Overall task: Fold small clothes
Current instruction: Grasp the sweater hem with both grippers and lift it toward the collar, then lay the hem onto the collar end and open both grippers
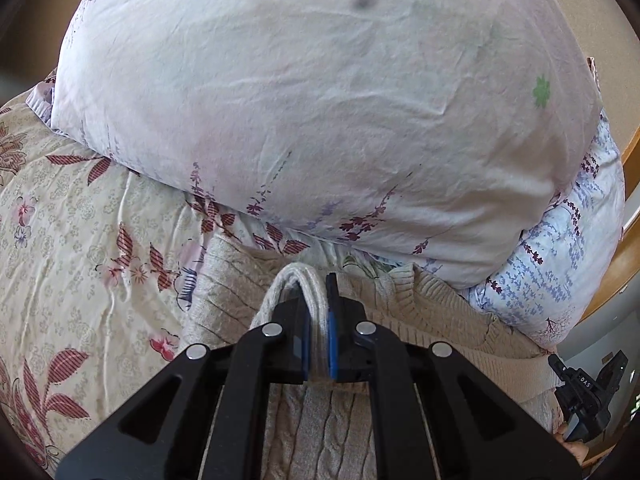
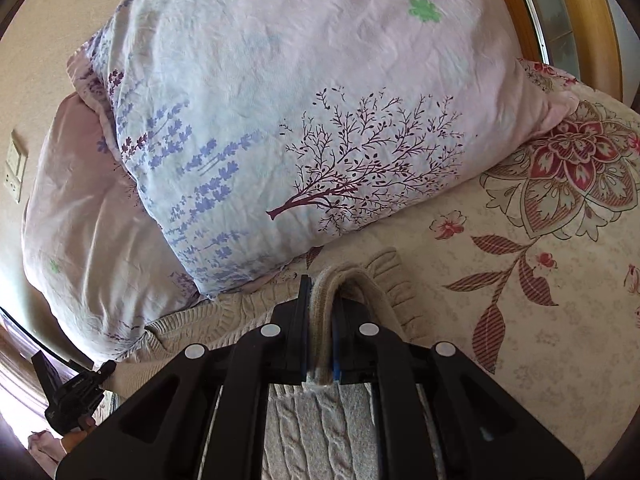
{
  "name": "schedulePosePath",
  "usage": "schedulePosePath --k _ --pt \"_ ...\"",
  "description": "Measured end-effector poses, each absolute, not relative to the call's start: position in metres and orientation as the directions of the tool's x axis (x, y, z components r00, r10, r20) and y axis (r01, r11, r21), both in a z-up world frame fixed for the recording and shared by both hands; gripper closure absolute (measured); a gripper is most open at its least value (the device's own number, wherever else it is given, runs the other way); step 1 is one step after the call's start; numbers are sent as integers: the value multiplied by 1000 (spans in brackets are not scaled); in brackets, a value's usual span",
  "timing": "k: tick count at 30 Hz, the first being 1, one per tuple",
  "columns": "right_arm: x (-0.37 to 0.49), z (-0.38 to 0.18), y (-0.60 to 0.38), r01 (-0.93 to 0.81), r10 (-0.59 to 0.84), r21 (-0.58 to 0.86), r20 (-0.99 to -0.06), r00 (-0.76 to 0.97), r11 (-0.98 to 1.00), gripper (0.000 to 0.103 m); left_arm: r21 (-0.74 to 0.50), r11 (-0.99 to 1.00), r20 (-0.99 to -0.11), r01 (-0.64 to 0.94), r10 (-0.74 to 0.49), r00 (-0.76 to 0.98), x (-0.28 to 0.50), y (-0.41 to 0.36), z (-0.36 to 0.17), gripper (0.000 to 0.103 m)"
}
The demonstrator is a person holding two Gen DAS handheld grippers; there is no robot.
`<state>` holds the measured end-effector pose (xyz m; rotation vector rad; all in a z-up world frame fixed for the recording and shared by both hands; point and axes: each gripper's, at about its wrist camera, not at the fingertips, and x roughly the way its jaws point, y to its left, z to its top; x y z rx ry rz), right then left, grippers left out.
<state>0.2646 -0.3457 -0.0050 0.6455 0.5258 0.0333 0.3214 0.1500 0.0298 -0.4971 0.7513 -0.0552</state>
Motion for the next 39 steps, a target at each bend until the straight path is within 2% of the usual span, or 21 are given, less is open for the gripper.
schedulePosePath --k 9,12,14,15,16,18,19,20,22,24,26,28,33,35,38,39 --pt "286 -14 -349 169 203 613 -489 848 772 92 -470 870 -648 -148 -227 727 329 149 23 97" --pt "295 -22 -352 177 249 653 -504 827 736 80 -469 870 -656 -154 -227 720 331 147 22 94" --pt "296 -21 -352 163 270 669 -493 827 725 69 -463 873 -656 -151 -223 721 331 145 24 93" --pt "297 -19 -351 152 282 677 -486 827 720 59 -457 877 -657 -146 -222 721 331 143 25 91" --pt "298 -17 -351 142 292 683 -479 827 717 50 -455 880 -654 -138 -226 722 332 141 26 84" --pt "298 -12 -347 128 305 685 -474 826 717 42 -469 875 -644 -120 -246 724 330 139 29 75" --pt "297 -9 -346 124 304 680 -474 826 723 41 -478 871 -638 -112 -257 726 328 139 32 68" --pt "294 -7 -345 120 300 672 -474 828 731 41 -486 868 -631 -102 -267 729 325 140 35 62" --pt "285 0 -345 111 279 647 -470 837 754 41 -477 875 -620 -87 -265 739 317 144 43 57" --pt "273 7 -350 123 223 591 -477 850 797 42 -440 896 -615 -63 -249 748 311 147 51 57" --pt "267 12 -353 146 167 535 -493 854 832 43 -389 920 -633 -56 -223 741 308 150 55 60" --pt "264 12 -356 150 157 505 -516 842 850 53 -357 932 -662 -57 -210 719 305 154 53 66" --pt "254 1 -345 156 109 371 -602 791 915 58 -313 948 -723 -60 -198 661 293 163 35 71" --pt "254 -9 -341 152 107 341 -634 766 928 69 -305 951 -737 -57 -198 647 289 164 27 74" --pt "255 -17 -333 150 85 290 -662 745 945 75 -281 958 -747 -48 -187 637 286 160 20 76" --pt "254 -17 -328 145 77 276 -658 749 950 85 -270 962 -748 -44 -181 638 285 159 19 78"
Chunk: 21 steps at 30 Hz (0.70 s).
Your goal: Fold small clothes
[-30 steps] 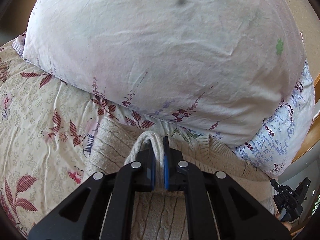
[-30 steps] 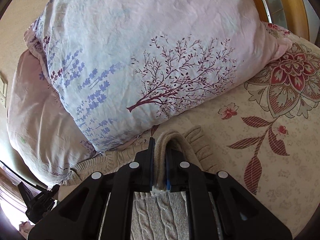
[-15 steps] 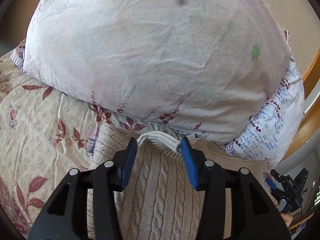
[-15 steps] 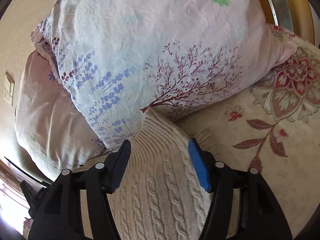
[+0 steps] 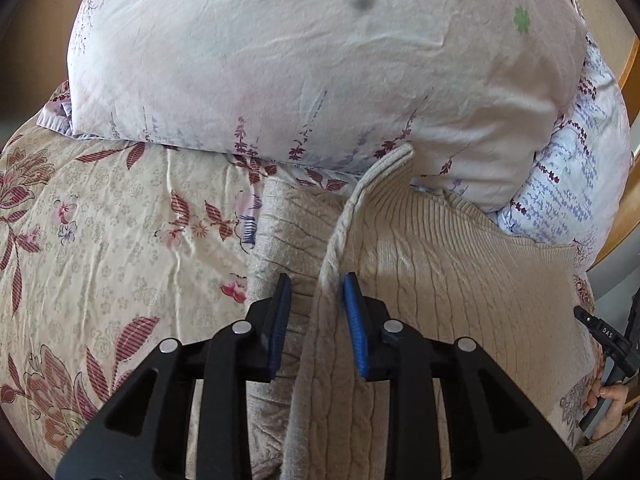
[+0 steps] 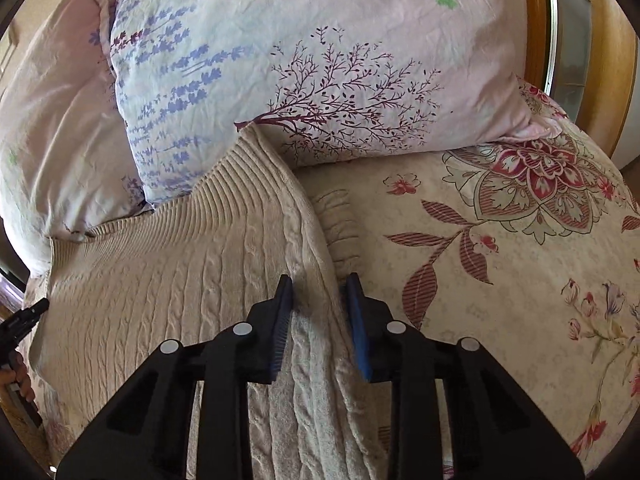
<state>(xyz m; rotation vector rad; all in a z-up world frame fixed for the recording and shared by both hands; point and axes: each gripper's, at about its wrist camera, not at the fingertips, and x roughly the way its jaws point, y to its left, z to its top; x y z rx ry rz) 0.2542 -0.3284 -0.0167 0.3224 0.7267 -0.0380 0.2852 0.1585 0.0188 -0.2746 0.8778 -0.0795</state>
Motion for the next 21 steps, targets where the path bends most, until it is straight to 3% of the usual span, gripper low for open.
schedulePosePath --k 2,5,13,19,21 --pt "254 -16 -322 139 69 262 -653 754 955 90 -268 963 -747 -27 -190 638 285 156 18 90" --pt "249 -9 -319 134 56 246 -636 770 960 92 -276 961 -745 -17 -202 635 285 154 18 95" --pt "215 19 -323 129 54 278 -567 822 952 93 -324 946 -710 13 -252 658 272 171 35 97" --pt "227 -20 -335 211 41 293 -667 744 933 93 -305 952 -738 2 -238 632 276 178 19 97" --pt "228 -23 -335 209 50 311 -657 752 927 93 -283 959 -737 8 -223 638 277 171 17 96"
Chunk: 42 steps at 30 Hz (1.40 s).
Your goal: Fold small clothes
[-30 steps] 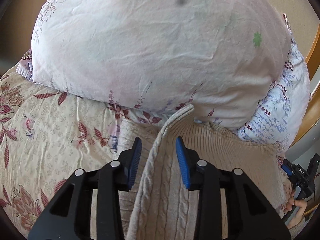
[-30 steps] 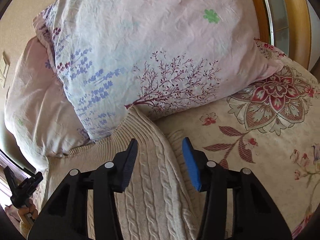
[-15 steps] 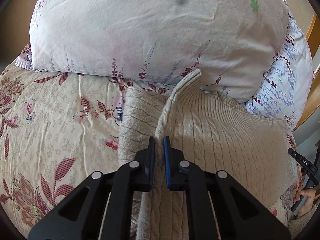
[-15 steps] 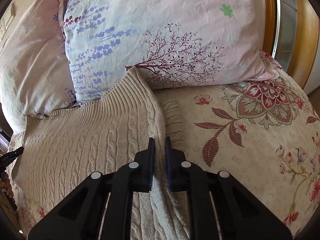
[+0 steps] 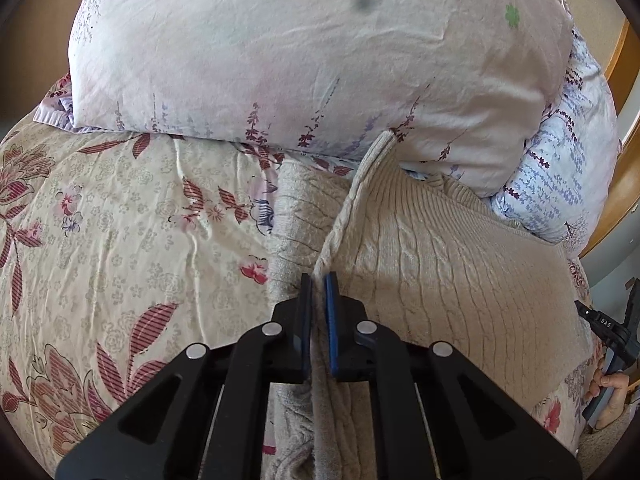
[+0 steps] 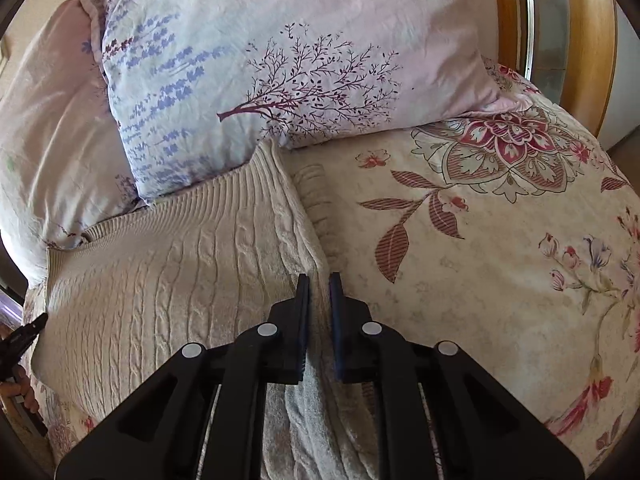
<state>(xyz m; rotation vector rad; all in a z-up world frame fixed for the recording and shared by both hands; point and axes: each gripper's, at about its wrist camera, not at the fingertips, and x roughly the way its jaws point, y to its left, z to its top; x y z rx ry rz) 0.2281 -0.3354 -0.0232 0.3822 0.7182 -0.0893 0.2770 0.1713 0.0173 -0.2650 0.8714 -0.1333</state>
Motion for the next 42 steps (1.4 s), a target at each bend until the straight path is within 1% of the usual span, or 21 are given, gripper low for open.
schedulePosePath --k 3,4,6,8,9,12,15,16,18,19,20,24,26,29,31,36,37,39,40,41,42 --pt "225 -18 -336 183 86 337 -646 758 924 92 -305 952 -724 27 -250 643 275 168 21 94" --pt "222 -17 -339 178 105 363 -639 762 915 89 -323 946 -719 34 -268 642 273 169 22 93" --pt "213 -15 -346 171 140 413 -621 771 894 86 -353 935 -701 46 -296 649 268 171 25 84" --pt "202 -15 -351 165 156 437 -608 779 884 83 -369 927 -679 68 -319 661 260 173 29 68" --pt "197 -15 -352 161 161 443 -604 780 882 83 -364 928 -673 78 -320 667 255 173 30 67" --pt "185 -17 -354 144 183 453 -603 776 880 83 -363 928 -671 88 -326 666 243 175 33 66" --pt "175 -20 -353 128 200 460 -599 775 879 83 -364 928 -691 81 -328 644 235 175 30 67" --pt "174 -20 -351 118 205 457 -596 776 881 83 -364 928 -697 83 -330 637 233 174 28 69" --pt "172 -19 -346 96 205 435 -594 778 895 84 -353 932 -706 86 -326 629 228 171 25 78" --pt "172 -19 -342 89 199 416 -599 776 905 90 -347 933 -710 91 -325 625 227 168 24 87" --pt "171 -19 -339 89 186 399 -600 778 913 90 -345 934 -713 92 -325 621 226 168 23 94" --pt "161 -11 -340 110 144 387 -571 808 916 93 -360 929 -712 85 -333 618 224 172 26 95" --pt "159 -14 -343 132 133 389 -584 801 912 93 -364 928 -713 84 -336 616 222 178 26 96" --pt "161 -28 -343 165 109 363 -625 773 917 93 -385 920 -712 77 -349 609 218 185 21 96" --pt "159 -34 -341 174 98 356 -629 771 918 93 -397 915 -702 77 -357 616 213 187 18 96" --pt "163 -32 -326 189 -4 223 -636 772 956 92 -392 917 -687 74 -345 640 210 184 11 95" --pt "164 -30 -323 190 -23 194 -638 770 962 92 -385 920 -689 71 -338 641 210 183 11 93" --pt "165 -26 -319 188 -42 162 -640 767 969 89 -373 924 -686 79 -332 647 207 180 14 90" --pt "164 -22 -320 186 -42 163 -634 772 969 83 -375 924 -682 81 -334 651 207 178 18 87" --pt "162 -16 -320 183 -35 176 -619 785 967 79 -376 923 -674 81 -332 660 205 177 23 77" --pt "160 -11 -320 180 -29 193 -598 801 965 72 -370 925 -656 80 -321 683 202 176 30 69"
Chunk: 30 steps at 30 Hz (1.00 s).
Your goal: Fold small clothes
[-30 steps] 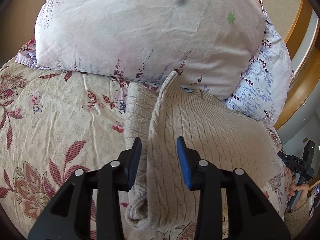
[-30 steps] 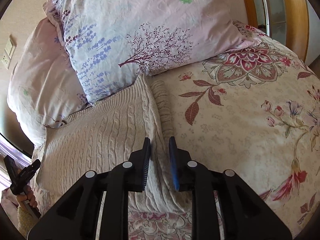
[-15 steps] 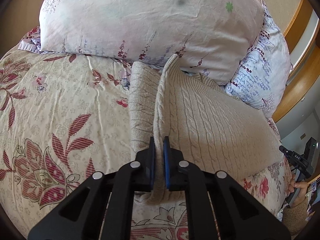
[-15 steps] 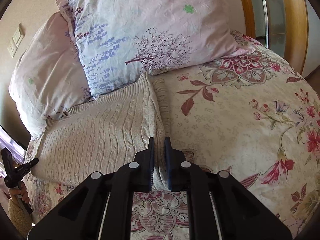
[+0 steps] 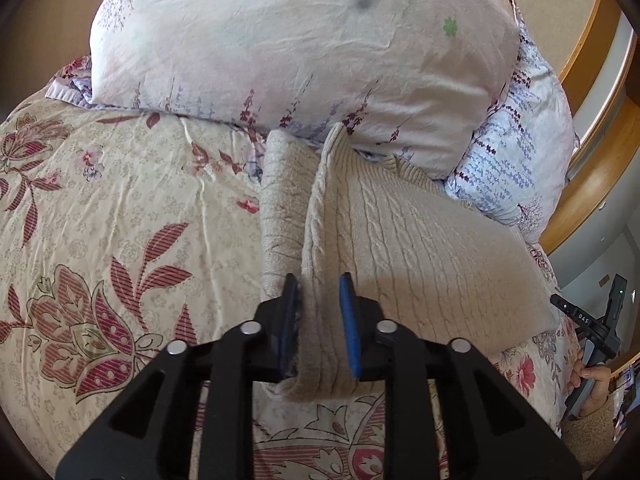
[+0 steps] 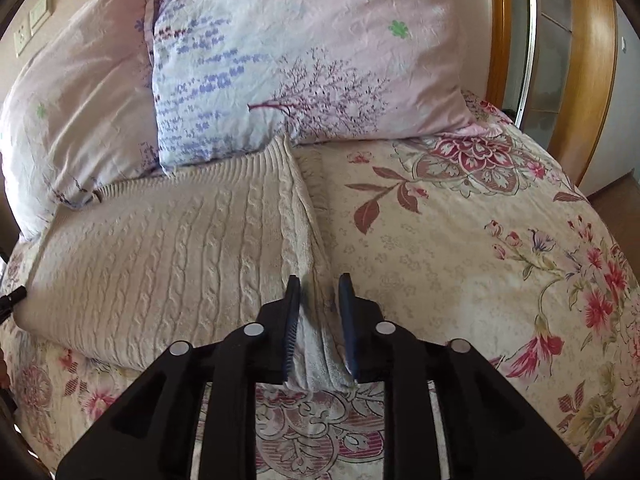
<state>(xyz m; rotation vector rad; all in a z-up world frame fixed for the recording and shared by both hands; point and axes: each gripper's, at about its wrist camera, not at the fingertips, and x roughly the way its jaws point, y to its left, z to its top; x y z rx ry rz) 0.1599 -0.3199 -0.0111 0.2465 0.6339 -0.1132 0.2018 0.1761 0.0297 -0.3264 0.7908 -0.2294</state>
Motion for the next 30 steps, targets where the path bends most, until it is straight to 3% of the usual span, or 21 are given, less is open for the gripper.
schedulePosePath --k 1,2,3,8,11,13,20,23,25,30 --pt "159 -5 -318 168 -18 208 -577 817 964 63 -357 930 -634 85 -308 709 199 173 37 54" --pt "159 -1 -315 147 2 220 -561 828 964 61 -341 934 -614 104 -305 728 197 167 43 45" --pt "162 2 -310 124 22 223 -555 831 967 60 -323 938 -607 126 -307 733 197 160 47 43" --pt "187 1 -279 36 91 197 -596 798 980 60 -216 960 -676 180 -280 682 212 120 39 42" --pt "201 -11 -268 39 75 158 -650 756 987 53 -189 970 -734 153 -243 634 221 114 22 42" --pt "206 -22 -266 42 63 137 -684 727 990 50 -176 972 -735 156 -236 635 220 114 16 42" --pt "205 -24 -260 33 27 77 -671 741 996 48 -156 970 -738 185 -239 632 220 108 15 34" --pt "207 -16 -261 54 30 101 -680 733 993 42 -238 953 -709 188 -303 636 219 122 28 34" --pt "205 -11 -261 37 64 137 -659 749 990 28 -315 938 -684 147 -332 650 222 142 37 34" --pt "209 -8 -250 25 45 99 -644 764 995 28 -415 910 -695 9 -324 642 243 191 37 34"
